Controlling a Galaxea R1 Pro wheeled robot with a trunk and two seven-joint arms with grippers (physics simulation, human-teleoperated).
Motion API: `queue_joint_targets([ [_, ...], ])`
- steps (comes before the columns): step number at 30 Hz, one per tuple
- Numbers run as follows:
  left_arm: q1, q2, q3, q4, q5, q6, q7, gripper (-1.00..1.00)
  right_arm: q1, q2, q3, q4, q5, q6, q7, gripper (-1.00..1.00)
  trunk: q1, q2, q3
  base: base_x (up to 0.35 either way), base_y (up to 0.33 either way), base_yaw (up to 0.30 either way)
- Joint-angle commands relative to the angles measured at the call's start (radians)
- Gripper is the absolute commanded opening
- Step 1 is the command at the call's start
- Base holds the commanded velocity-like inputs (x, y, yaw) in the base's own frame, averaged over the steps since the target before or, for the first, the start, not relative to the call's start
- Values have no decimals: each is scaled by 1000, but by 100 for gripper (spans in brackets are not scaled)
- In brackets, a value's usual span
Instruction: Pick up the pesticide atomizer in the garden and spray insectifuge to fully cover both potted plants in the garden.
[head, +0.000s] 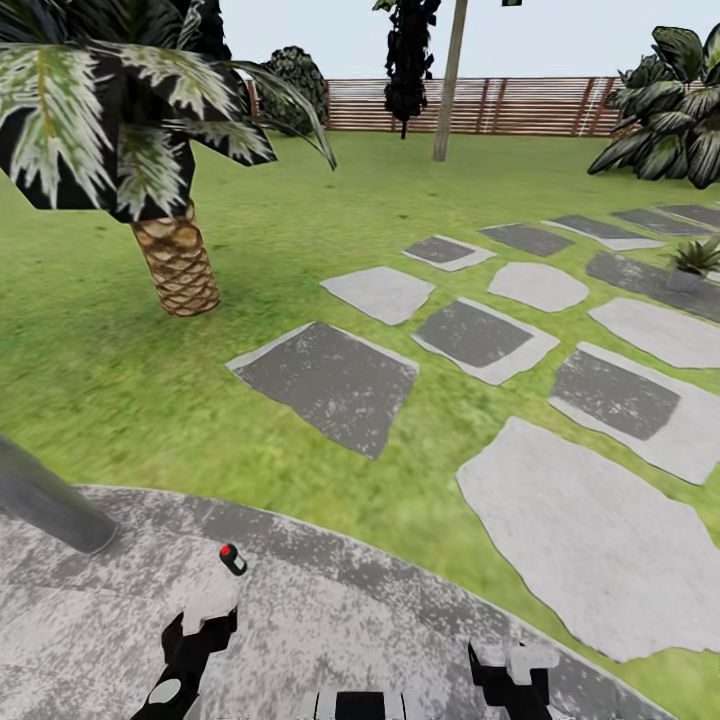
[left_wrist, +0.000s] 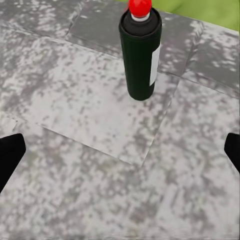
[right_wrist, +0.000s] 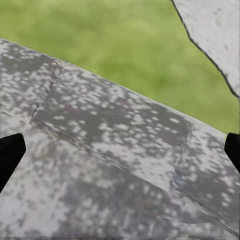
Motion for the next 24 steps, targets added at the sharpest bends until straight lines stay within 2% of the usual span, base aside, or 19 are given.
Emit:
queue_joint_targets([
  [1, -1, 0, 1, 1, 0, -3, 1, 100, 0, 0, -1, 1, 1, -3, 0, 100, 0, -1, -6, 0, 0, 78],
  [3, -1, -1, 2, 1, 0, -4, 1, 100, 0, 0, -1, 1, 0, -3, 0, 100, 1, -1, -17, 0, 0, 78],
  [6, -1, -1, 2, 1, -3, -4, 1, 100, 0, 0, -1, 1, 0, -3, 0, 100, 1, -1, -21, 0, 0, 67],
  [17, 1, -5, -5, -12, -5, -10, -1, 100, 1, 3, -2, 5, 2, -6, 1, 100, 1, -1, -22, 10, 0, 8],
  [24, 1, -5, -6, -14, -7, -10, -1, 100, 0, -10, -3, 6, 1, -5, 0, 100, 1, -1, -22, 1, -1, 0],
])
